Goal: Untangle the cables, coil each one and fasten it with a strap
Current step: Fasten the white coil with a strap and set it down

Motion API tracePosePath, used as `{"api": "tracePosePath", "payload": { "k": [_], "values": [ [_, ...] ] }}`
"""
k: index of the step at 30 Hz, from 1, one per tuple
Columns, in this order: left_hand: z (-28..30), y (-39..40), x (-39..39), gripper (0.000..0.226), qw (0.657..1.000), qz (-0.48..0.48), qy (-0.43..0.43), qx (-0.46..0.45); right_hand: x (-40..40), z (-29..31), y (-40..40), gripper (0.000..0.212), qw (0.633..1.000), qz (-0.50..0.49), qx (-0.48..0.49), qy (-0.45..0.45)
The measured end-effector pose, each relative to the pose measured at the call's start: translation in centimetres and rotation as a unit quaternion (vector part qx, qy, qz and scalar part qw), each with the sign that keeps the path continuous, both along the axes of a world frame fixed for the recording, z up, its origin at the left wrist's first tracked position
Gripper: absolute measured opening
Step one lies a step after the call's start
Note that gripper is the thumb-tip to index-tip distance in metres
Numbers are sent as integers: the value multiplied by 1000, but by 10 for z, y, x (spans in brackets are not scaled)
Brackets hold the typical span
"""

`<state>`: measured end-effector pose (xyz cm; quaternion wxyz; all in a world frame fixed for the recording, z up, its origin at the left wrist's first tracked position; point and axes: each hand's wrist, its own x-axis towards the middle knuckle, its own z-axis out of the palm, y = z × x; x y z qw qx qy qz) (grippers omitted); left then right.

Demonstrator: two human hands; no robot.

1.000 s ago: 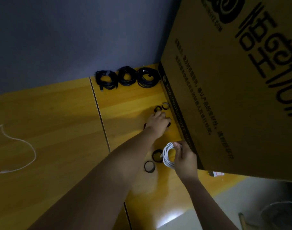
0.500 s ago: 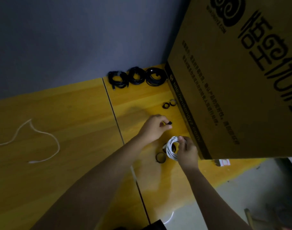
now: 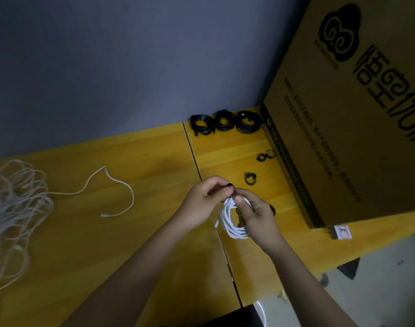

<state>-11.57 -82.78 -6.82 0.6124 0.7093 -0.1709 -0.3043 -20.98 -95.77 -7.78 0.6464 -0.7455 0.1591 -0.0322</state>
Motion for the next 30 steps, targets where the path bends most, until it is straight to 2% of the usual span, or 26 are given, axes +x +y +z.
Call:
{"api": "tracePosePath", "payload": {
  "k": [6,11,14,18,22,27,30],
  "values": [
    [15,27,-3,8,1000,10,4,-25,-5,13,28,16,999,-19,-27,-19],
    [20,35,-4,9,999,12,-48,19,-9,20,34,15,996,6,-86,-8],
    [21,39,-2,11,992,-11,-107,66,-10,21,30,12,989,18,-146,4],
    [23,46,3,23,954,-73,-244,158,-10,25,18,14,979,6,-202,3],
    [30,43,2,26,934,-128,-281,180,-14,30,13,12,990,26,-137,4],
    [32,32,-6,17,920,-110,-334,176,-18,39,13,17,999,-41,-28,16],
    [28,26,-12,12,927,-83,-335,149,-18,44,14,17,996,-72,39,24]
  ]
}}
